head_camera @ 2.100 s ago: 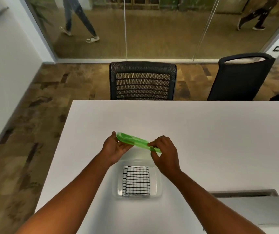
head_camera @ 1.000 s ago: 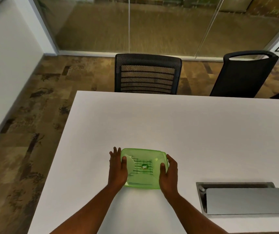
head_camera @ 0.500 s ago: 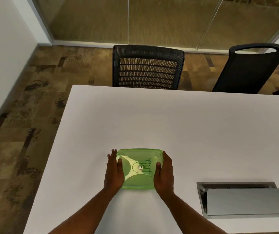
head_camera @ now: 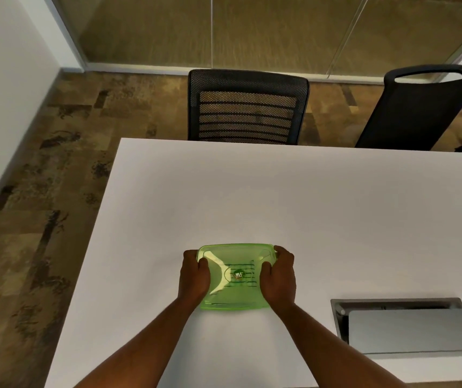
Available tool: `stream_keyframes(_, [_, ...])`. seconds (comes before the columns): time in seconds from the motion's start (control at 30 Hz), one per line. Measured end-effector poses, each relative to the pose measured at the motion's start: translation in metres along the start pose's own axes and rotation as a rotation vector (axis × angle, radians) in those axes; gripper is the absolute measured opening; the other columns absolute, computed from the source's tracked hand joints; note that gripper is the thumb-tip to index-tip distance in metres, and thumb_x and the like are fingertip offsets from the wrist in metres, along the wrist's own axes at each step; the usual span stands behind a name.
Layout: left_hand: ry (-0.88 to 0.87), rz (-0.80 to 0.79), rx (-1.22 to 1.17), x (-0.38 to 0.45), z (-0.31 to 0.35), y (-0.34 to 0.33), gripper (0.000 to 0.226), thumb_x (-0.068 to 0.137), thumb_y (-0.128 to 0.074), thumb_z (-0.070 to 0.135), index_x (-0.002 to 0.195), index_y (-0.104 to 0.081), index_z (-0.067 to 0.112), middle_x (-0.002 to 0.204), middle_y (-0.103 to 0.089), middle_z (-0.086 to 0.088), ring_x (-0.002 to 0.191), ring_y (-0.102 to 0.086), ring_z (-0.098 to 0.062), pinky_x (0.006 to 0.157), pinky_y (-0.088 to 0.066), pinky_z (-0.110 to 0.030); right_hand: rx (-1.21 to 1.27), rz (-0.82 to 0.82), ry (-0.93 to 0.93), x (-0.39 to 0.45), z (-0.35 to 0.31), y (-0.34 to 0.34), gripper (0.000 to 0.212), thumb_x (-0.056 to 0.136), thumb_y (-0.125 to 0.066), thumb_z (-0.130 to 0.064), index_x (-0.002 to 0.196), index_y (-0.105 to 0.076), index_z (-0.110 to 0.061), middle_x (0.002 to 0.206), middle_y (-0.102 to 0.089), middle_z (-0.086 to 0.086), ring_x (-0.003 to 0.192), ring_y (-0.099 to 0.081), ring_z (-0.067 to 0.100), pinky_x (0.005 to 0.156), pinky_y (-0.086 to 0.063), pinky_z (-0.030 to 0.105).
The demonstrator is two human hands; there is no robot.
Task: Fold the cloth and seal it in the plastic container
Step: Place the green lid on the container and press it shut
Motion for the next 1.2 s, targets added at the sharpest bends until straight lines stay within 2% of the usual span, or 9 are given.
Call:
stream_keyframes(0.1, [0.082,0.073,-0.029,0.007,0.008,0.003,0.037,0.105,-0.042,0.038,0.112,-0.055,0.004,0.118,-0.062,-0.014,0.112,-0.058,-0.035,0.093,-0.043,-0.038,-0.003,0.038,-0.156,0.016,0.004,0.001,0.033,0.1,-0.052,-0.03,0.127,-0.058,-0.011,0.135,-0.057,0.006,0.12,-0.06,0.035,0.096,-0.048,0.045])
stream_keyframes(0.2, [0.18,0.149,-0.024,0.015,0.008,0.007,0.055,0.104,-0.038,0.049,0.108,-0.057,-0.002,0.113,-0.064,-0.021,0.11,-0.059,-0.04,0.096,-0.045,-0.044,-0.013,0.024,-0.279,0.034,0.012,0.0,0.045,0.105,-0.04,-0.051,0.115,-0.062,-0.013,0.122,-0.062,0.012,0.112,-0.063,0.039,0.093,-0.047,0.043])
stream_keyframes(0.3, [0.197,0.142,-0.045,0.019,0.007,0.002,0.052,0.104,-0.037,0.049,0.106,-0.054,-0.001,0.106,-0.063,-0.017,0.109,-0.059,-0.04,0.088,-0.043,-0.041,0.004,-0.05,-0.282,0.044,0.017,-0.01,0.057,0.106,-0.025,-0.057,0.098,-0.057,-0.01,0.102,-0.064,0.009,0.097,-0.062,0.035,0.083,-0.045,0.04])
stream_keyframes(0.37, [0.182,0.136,-0.059,0.019,0.008,-0.003,0.048,0.105,-0.033,0.049,0.101,-0.049,0.004,0.099,-0.059,-0.012,0.106,-0.06,-0.038,0.08,-0.038,-0.036,0.007,-0.037,-0.263,0.046,0.019,-0.014,0.054,0.106,-0.022,-0.057,0.092,-0.051,-0.013,0.085,-0.058,0.001,0.093,-0.062,0.034,0.077,-0.043,0.038])
stream_keyframes(0.43, [0.16,0.147,-0.064,0.017,0.007,-0.006,0.048,0.106,-0.029,0.05,0.101,-0.048,0.005,0.101,-0.062,-0.017,0.103,-0.061,-0.038,0.078,-0.038,-0.036,-0.001,-0.015,-0.262,0.045,0.021,-0.018,0.052,0.106,-0.022,-0.057,0.09,-0.047,-0.015,0.076,-0.051,-0.006,0.086,-0.06,0.034,0.074,-0.041,0.038])
stream_keyframes(0.53, [0.134,0.169,-0.065,0.016,0.003,-0.008,0.048,0.105,-0.027,0.051,0.096,-0.044,0.007,0.098,-0.065,-0.019,0.095,-0.061,-0.039,0.075,-0.041,-0.039,0.005,0.011,-0.255,0.042,0.022,-0.022,0.047,0.105,-0.023,-0.058,0.089,-0.044,-0.018,0.074,-0.052,-0.006,0.077,-0.055,0.03,0.071,-0.042,0.037])
stream_keyframes(0.7, [0.126,0.17,-0.047,0.018,0.001,-0.01,0.049,0.105,-0.026,0.053,0.091,-0.042,0.008,0.084,-0.06,-0.01,0.087,-0.06,-0.039,0.072,-0.042,-0.04,0.004,0.027,-0.243,0.044,0.026,-0.024,0.047,0.105,-0.023,-0.058,0.09,-0.043,-0.019,0.072,-0.054,-0.009,0.074,-0.056,0.03,0.069,-0.041,0.036])
stream_keyframes(1.03, [0.126,0.16,-0.001,0.022,-0.002,-0.01,0.052,0.105,-0.026,0.052,0.083,-0.044,0.009,0.076,-0.058,-0.007,0.082,-0.057,-0.038,0.076,-0.046,-0.042,-0.018,-0.04,-0.294,0.047,0.024,-0.03,0.046,0.105,-0.023,-0.057,0.093,-0.043,-0.017,0.075,-0.058,-0.002,0.078,-0.06,0.033,0.07,-0.042,0.037])
stream_keyframes(1.2, [0.109,0.208,0.01,0.021,-0.001,-0.008,0.047,0.105,-0.028,0.05,0.079,-0.04,0.012,0.078,-0.061,-0.014,0.078,-0.057,-0.039,0.074,-0.047,-0.043,-0.035,0.001,-0.288,0.046,0.023,-0.028,0.044,0.106,-0.024,-0.055,0.089,-0.041,-0.018,0.069,-0.053,-0.007,0.071,-0.055,0.032,0.067,-0.04,0.037])
Point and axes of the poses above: each hand's wrist, its own x-axis towards the middle knuckle, its own y-axis out of the back of the hand, z = x × y, the point moved 5 cm from there along x, towards the middle knuckle
